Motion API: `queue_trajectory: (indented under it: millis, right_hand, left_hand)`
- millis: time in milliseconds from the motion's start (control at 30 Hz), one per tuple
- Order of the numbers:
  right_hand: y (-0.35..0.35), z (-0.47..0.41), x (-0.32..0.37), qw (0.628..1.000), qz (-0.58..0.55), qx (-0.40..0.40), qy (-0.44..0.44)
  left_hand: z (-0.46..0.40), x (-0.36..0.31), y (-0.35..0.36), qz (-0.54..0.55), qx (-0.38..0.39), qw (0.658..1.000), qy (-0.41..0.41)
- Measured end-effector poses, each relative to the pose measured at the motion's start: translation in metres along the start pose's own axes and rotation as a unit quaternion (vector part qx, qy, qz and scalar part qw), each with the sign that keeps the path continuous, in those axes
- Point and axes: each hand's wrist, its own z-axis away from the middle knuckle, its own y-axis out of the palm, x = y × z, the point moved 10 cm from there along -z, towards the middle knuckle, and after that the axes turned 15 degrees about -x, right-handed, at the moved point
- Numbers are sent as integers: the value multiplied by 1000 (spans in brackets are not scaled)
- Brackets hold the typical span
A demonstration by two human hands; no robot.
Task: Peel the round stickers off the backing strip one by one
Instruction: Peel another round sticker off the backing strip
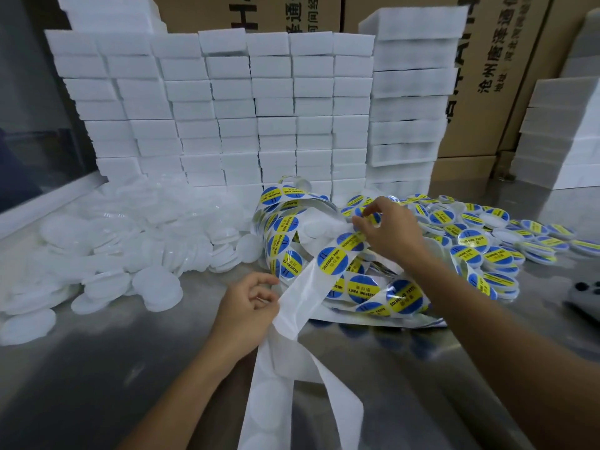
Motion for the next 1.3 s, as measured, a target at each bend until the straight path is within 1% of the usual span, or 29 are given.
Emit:
queue_trajectory:
  millis: [67, 200, 333, 400, 500, 533, 600, 733, 800, 867, 933, 1000, 1100, 1167, 1233, 1300]
  right_hand:
    - [3, -19, -17, 999, 52, 2, 10]
    - [10, -39, -50, 990, 135, 6, 28]
    - [19, -44, -69, 983, 178, 28, 43]
    - [25, -45, -73, 980, 189, 52, 45]
    - [34, -41, -74, 971, 201, 115, 52]
    - [34, -40, -72, 972, 198, 119, 53]
    - [26, -36, -60, 980, 171, 92, 41]
    - [-3, -16, -15, 997, 77, -21, -16]
    - [-15, 4, 10, 997, 26, -50, -48]
    - [-23, 27, 31, 995, 5, -63, -72]
    - [-21, 49, 46, 995, 26, -46, -90]
    - [-12, 65, 51, 995, 53, -4, -81]
    - [-6, 79, 51, 996, 40, 40, -63]
    - [-8, 86, 54, 997, -38, 53, -50]
    - [-7, 91, 55, 987, -145, 73, -6]
    - [-6, 93, 54, 975, -205, 80, 19]
  left_hand:
    - [0, 1, 3, -4, 12, 1000, -5]
    - [0, 2, 0, -8, 10, 1000, -15]
    - [1, 2, 0, -16, 21, 1000, -16]
    - [1, 0, 3, -20, 32, 999, -14]
    - [3, -1, 6, -23, 45, 999, -10]
    - [3, -2, 7, -25, 47, 999, -10]
    - [4, -1, 7, -29, 45, 998, -12]
    - [4, 1, 7, -30, 37, 998, -30]
    - [5, 0, 10, -34, 44, 998, -33]
    - [6, -1, 12, -36, 48, 998, -33]
    - [5, -1, 11, -32, 44, 998, -42]
    - [4, 2, 8, -17, 33, 998, -60]
    - [2, 6, 2, 15, 19, 996, -89]
    - [3, 5, 2, 34, 21, 995, -93]
    - [5, 1, 5, 46, 35, 994, -89]
    - [8, -2, 10, 46, 61, 994, -78]
